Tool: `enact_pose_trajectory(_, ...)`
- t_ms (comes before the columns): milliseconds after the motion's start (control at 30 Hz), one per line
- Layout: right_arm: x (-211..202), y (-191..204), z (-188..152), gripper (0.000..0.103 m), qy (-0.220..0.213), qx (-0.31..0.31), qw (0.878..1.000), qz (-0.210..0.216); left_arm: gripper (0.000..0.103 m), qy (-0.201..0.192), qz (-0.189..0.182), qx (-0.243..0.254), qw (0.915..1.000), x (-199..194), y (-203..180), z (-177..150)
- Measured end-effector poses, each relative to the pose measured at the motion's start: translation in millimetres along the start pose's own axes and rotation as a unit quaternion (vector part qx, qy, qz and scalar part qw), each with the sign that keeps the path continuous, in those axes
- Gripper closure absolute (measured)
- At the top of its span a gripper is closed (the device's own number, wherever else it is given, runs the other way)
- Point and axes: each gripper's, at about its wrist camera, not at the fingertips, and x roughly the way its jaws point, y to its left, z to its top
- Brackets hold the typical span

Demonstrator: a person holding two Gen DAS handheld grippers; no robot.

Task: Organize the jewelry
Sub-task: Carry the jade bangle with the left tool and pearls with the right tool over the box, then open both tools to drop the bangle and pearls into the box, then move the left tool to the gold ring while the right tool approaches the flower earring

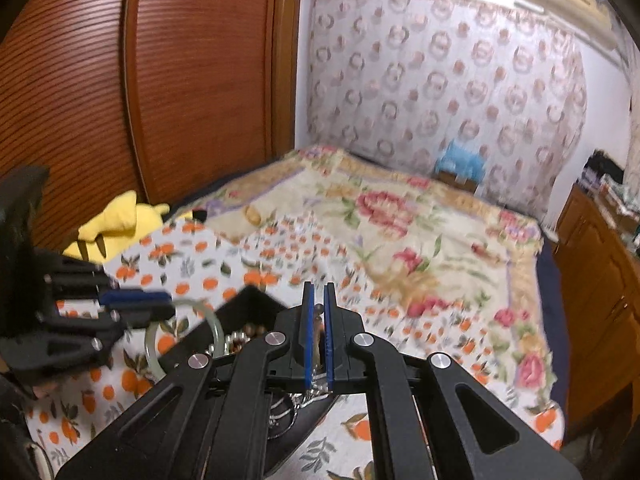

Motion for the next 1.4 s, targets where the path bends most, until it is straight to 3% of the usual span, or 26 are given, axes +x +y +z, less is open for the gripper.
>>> enact_pose_trajectory(233,12.4,-4.7,-14.2,0.095,0.014,0.023,0.999,0.018,0.096,0.006,0.001,0.005,1.0000,9.1,-1.3,1.5)
enact_pose_trajectory(333,10.3,-6.9,-18.4,0.082,0.012,0.026,0.999,0.016,0.096,0.011,0.002,0.010,0.9999,15.8,-2.5,3.7)
enact_pose_trajectory(1067,-34.5,-14.8,-56.3,0.082,-0.001,0.039,0.999,-0.012,0.096,0.041,-0.001,0.036,0.9985,61.6,-20.2,25.9)
enact_pose_trajectory(1400,-47.9,-19.2,-79.4,0.082,0.009,0.053,0.998,-0.018,0.095,0.033,-0.013,0.034,0.9988,52.7,-21.5,24.8)
